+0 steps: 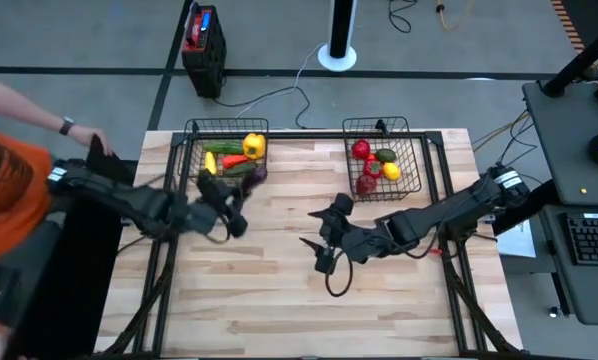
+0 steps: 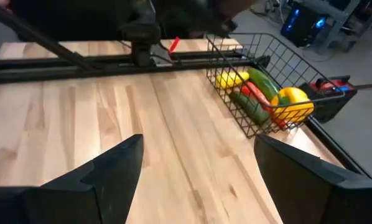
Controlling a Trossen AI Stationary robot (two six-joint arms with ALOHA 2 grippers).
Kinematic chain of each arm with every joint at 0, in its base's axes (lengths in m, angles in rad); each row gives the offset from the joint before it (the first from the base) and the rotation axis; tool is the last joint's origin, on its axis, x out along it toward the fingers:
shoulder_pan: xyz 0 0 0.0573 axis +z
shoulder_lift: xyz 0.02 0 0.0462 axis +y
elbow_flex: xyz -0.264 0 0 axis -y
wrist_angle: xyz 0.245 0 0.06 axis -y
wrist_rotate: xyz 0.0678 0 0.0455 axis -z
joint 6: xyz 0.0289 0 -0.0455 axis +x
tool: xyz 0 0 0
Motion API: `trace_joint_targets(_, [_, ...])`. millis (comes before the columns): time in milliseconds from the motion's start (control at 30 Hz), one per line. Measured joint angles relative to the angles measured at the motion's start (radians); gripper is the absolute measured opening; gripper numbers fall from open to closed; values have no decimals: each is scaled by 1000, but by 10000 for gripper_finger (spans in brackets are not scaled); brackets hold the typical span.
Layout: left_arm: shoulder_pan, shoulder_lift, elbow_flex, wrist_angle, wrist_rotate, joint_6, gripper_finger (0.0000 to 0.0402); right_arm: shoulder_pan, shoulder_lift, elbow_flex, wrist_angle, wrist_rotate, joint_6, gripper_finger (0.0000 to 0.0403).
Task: Sort produce into baskets
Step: Put the purple eggplant into the left black wire basket
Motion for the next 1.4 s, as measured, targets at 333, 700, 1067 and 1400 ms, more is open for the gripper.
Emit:
trace_joint_targets(333, [239,17,191,-633,215,-63,75,-11,13,0,-13,-1,0,298])
trace_joint_targets(700, [482,26,189,-709,385,173,79,-13,13,-2,-13,-7,27,293])
trace_joint_targets(1067, [765,124,189,-693,418,564,80,-13,13,-2,-12,-10,37,296])
trace_joint_targets(1400, [850,201,187,-713,417,924,80,-11,13,-3,-12,-12,51,298])
